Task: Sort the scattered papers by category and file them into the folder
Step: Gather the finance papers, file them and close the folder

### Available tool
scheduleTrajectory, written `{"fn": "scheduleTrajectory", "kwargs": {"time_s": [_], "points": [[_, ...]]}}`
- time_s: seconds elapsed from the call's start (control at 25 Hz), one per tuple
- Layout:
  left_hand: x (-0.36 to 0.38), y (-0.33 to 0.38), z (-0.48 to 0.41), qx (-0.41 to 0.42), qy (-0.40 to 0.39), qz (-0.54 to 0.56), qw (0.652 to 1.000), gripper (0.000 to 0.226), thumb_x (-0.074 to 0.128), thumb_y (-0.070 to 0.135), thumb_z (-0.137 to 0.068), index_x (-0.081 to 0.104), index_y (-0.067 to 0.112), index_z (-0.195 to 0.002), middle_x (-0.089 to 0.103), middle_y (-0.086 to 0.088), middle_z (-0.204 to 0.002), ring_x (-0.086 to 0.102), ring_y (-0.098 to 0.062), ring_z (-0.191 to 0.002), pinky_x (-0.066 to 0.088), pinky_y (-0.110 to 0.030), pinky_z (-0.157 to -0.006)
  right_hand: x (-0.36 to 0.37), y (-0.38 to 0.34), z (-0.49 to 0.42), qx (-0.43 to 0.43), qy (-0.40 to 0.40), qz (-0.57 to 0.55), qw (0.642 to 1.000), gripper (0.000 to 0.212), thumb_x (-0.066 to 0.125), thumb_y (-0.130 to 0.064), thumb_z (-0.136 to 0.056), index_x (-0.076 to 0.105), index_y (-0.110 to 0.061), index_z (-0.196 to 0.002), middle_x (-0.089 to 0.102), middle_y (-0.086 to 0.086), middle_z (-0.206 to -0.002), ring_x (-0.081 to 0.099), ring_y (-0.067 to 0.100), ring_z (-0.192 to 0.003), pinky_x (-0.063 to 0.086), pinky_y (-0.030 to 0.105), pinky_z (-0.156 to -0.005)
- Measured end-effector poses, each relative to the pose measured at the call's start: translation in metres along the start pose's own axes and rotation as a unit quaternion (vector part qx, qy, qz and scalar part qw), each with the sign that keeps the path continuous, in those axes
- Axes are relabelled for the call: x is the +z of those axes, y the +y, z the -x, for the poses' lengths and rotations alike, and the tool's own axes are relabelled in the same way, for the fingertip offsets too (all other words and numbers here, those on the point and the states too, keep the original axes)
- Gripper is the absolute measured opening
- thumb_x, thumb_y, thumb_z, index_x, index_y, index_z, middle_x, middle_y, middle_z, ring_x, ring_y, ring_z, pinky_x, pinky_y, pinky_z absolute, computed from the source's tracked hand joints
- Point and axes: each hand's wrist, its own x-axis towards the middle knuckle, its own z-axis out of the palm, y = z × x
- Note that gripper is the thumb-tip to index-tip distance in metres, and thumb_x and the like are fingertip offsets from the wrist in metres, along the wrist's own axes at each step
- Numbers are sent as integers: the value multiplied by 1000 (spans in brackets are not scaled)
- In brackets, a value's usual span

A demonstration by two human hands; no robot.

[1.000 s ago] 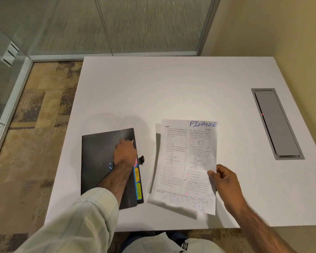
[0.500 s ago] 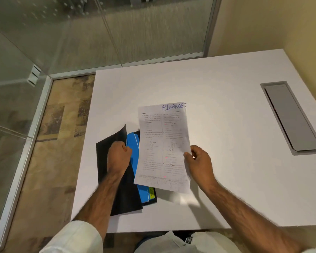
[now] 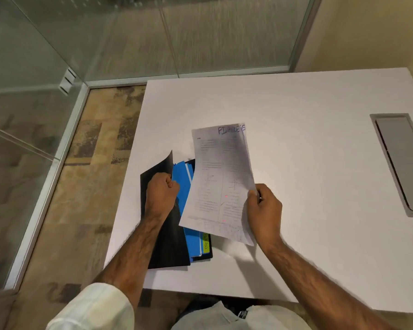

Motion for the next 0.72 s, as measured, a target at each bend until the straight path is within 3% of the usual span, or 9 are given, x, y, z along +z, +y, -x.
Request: {"fn": "scheduleTrajectory", "kwargs": {"time_s": [0.12,0.24,0.4,0.6,0.72], "points": [[-3,-1,-1,5,0,5,1000,31,65,12,-95,49,10,-69,47,1,-61,48,-10,-54,41,-14,-55,-11,-16,-6,-33,39,-40,998,21,52,-10,-98,61,-20,-83,56,-11,-68,51,4,-61,38,15,-56],[-5,-2,-1,8,-1,9,1000,32,65,11,-94,48,11,-67,48,0,-61,50,-11,-55,49,-22,-60,-7,-25,-12,-42,50,-64,996,19,53,-10,-99,63,-20,-85,59,-12,-70,52,5,-63,40,16,-59],[-7,1,0,-11,-15,4,1000,27,66,17,-95,52,11,-73,56,2,-69,60,-13,-61,52,-20,-59,13,-22,-4,-35,12,-56,998,20,52,-12,-101,63,-22,-86,62,-12,-72,55,3,-64,41,17,-56],[-5,6,0,-7,-10,-10,1000,31,64,13,-95,50,13,-67,53,0,-63,52,-10,-54,42,-20,-53,31,-5,18,-37,-51,9,998,23,50,-11,-102,58,-17,-82,54,-13,-64,53,-1,-57,37,14,-50],[-3,8,0,-13,-19,-5,1000,29,65,16,-96,52,12,-70,64,-1,-79,62,-12,-60,45,-15,-53,34,4,25,-26,-79,48,995,26,48,-10,-102,55,-15,-77,50,-12,-61,45,3,-51,36,18,-49]]}}
